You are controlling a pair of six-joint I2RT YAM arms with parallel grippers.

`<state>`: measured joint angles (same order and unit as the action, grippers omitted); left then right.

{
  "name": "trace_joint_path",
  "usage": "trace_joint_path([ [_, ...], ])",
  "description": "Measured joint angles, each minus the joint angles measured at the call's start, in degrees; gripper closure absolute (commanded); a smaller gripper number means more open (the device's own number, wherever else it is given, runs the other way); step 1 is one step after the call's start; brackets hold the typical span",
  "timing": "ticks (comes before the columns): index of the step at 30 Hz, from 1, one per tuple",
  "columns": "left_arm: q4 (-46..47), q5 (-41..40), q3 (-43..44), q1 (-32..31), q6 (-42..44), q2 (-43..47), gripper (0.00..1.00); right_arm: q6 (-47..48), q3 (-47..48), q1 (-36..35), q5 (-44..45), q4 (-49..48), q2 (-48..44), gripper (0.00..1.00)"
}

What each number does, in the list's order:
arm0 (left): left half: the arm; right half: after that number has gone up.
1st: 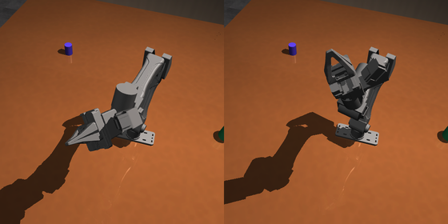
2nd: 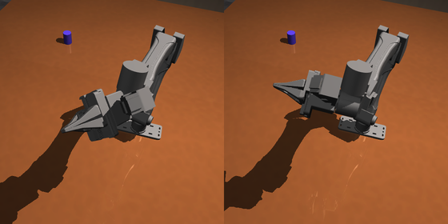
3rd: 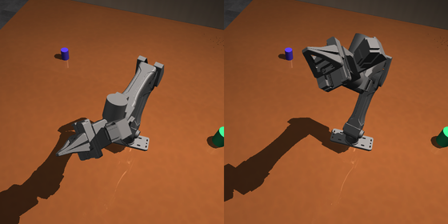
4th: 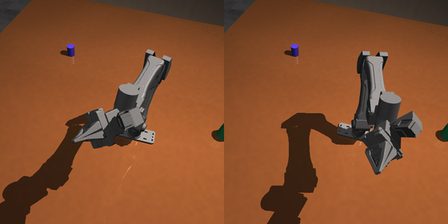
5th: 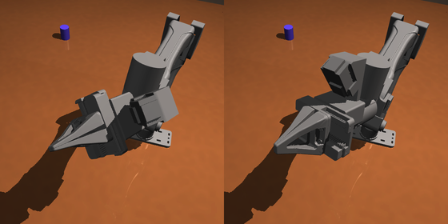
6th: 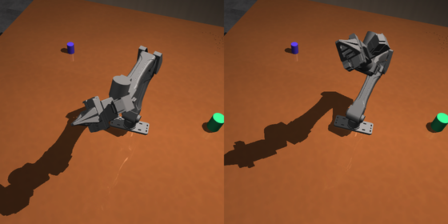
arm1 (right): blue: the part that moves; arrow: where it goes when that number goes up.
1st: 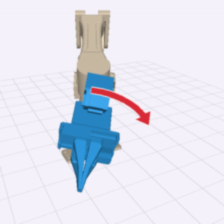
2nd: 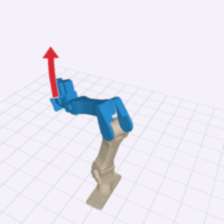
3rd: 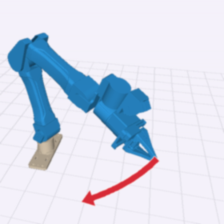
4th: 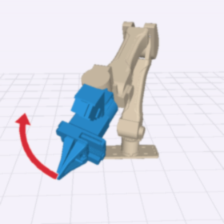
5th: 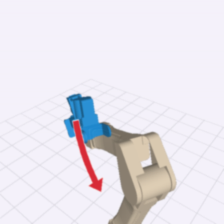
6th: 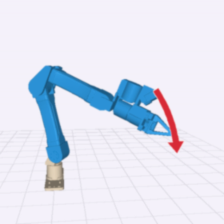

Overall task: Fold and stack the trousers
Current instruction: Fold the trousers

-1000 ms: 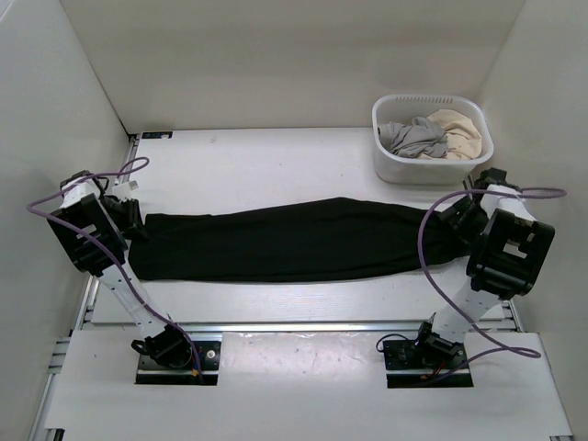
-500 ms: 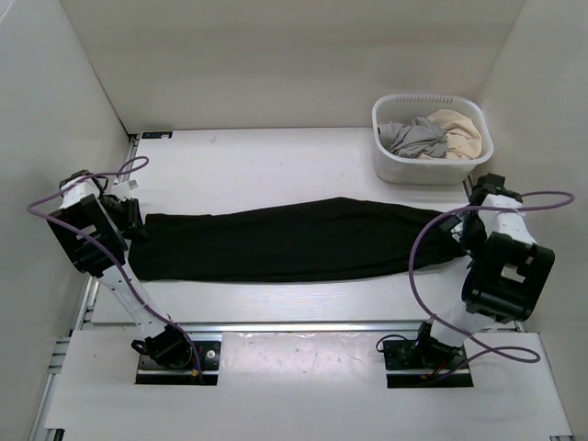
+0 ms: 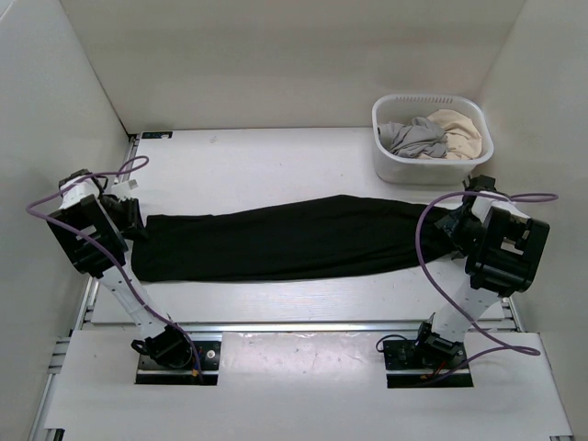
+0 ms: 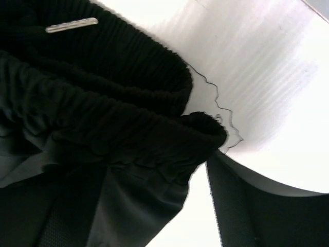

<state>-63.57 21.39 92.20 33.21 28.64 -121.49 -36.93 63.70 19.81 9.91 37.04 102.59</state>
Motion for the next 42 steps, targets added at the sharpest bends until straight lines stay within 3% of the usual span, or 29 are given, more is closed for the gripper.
trace_joint_path([
  [1,-0.1,0.0,0.0,0.0,0.0,0.1,0.53,0.0,0.2,0.0,0.0,0.0,0.2,0.25],
  [4,-0.4,0.0,0.0,0.0,0.0,0.5,0.53,0.2,0.5,-0.1,-0.1,-0.5,0.4,0.46],
  [5,-0.5,0.0,0.0,0.0,0.0,0.6,0.53,0.4,0.5,-0.1,-0.2,-0.9,0.4,0.64],
  [7,-0.7,0.0,0.0,0.0,0.0,0.6,0.53,0.8,0.5,-0.1,-0.6,-2.3,0.4,0.81],
  [8,-0.9,0.2,0.0,0.0,0.0,0.6,0.53,0.8,0.5,-0.2,-0.9,-3.0,0.4,0.95],
  [9,-1.1,0.4,0.0,0.0,0.0,0.6,0.53,0.9,0.4,-0.3,-0.8,-3.6,0.3,1.00],
  [13,-1.7,0.2,-0.1,-1.2,0.0,0.7,0.53,1.9,1.3,-0.7,5.5,-2.0,0.0,1.00],
  [17,-1.1,0.0,-2.5,-6.1,0.2,2.1,0.52,4.7,7.1,-2.9,18.5,6.1,-0.4,1.00],
  [19,-1.1,0.2,-3.1,-9.1,0.0,2.3,0.52,6.7,11.0,-7.3,25.9,8.8,-1.7,1.00],
  [22,-0.9,1.2,-3.3,-11.5,-0.6,2.3,0.52,7.5,16.2,-20.7,35.2,11.8,-4.7,1.00],
  [26,-0.7,2.0,-3.3,-11.6,-0.9,2.2,0.52,0.8,18.9,-43.7,41.2,17.4,-6.1,1.00],
  [31,-0.6,2.2,-3.4,-12.7,-1.1,2.2,0.51,-14.3,26.2,-67.7,42.8,30.2,3.7,1.00],
  [36,-0.3,2.5,-3.4,-13.7,-1.1,2.2,0.51,-24.5,31.1,-78.0,41.7,33.6,13.8,1.00],
  [42,-0.2,2.6,-3.3,-13.7,-1.1,2.1,0.51,-28.7,33.1,-80.9,40.7,34.1,15.5,1.00],
])
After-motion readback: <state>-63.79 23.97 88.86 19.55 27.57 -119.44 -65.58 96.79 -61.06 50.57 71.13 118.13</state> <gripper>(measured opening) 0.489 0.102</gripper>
